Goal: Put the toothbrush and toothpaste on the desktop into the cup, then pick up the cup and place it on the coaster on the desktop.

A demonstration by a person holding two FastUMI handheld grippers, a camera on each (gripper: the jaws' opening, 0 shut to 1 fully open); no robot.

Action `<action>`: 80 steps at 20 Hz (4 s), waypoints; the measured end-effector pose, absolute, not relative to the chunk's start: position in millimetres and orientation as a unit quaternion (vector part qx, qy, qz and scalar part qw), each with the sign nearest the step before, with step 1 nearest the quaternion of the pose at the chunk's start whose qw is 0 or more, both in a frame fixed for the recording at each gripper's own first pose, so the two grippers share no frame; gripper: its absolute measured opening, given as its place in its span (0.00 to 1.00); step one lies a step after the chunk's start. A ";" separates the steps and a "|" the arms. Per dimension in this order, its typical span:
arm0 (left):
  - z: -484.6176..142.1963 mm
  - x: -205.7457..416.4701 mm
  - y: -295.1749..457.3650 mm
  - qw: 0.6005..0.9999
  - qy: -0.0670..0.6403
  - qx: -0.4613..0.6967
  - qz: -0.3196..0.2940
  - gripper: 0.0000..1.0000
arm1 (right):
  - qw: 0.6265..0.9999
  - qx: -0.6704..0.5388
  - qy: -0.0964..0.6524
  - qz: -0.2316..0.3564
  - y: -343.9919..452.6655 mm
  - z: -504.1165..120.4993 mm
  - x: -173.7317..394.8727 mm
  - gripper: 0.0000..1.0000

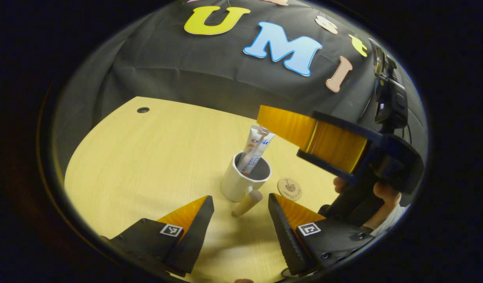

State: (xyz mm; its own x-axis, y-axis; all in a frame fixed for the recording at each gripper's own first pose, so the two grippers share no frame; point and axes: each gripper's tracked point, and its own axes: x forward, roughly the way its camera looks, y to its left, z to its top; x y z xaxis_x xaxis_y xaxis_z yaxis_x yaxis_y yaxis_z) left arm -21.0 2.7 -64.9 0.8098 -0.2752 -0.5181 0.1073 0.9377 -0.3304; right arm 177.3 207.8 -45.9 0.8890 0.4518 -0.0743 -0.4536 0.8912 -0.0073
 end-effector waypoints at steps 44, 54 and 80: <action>-158.4 42.9 -19.5 0.882 0.467 0.012 -0.052 0.34 | 0.989 0.109 0.101 -0.001 -23.1 -77.1 85.0 0.91; -155.3 43.4 -33.5 0.890 0.451 -0.009 -0.058 0.30 | 0.988 0.117 0.096 -0.016 -39.3 -78.4 77.8 0.91; -128.9 54.0 -164.6 0.891 0.426 0.017 -0.155 0.22 | 0.980 0.151 0.095 -0.087 -107.9 -90.6 45.3 0.91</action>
State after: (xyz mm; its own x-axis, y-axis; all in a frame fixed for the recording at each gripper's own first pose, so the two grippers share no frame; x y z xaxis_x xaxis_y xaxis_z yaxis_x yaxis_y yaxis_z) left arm 54.0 -164.6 -128.9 0.5890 -0.2617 -0.7646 0.2904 0.9515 -0.1019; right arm 45.3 -107.9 -90.6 0.9668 -0.1429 -0.2121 0.2000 0.9393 0.2789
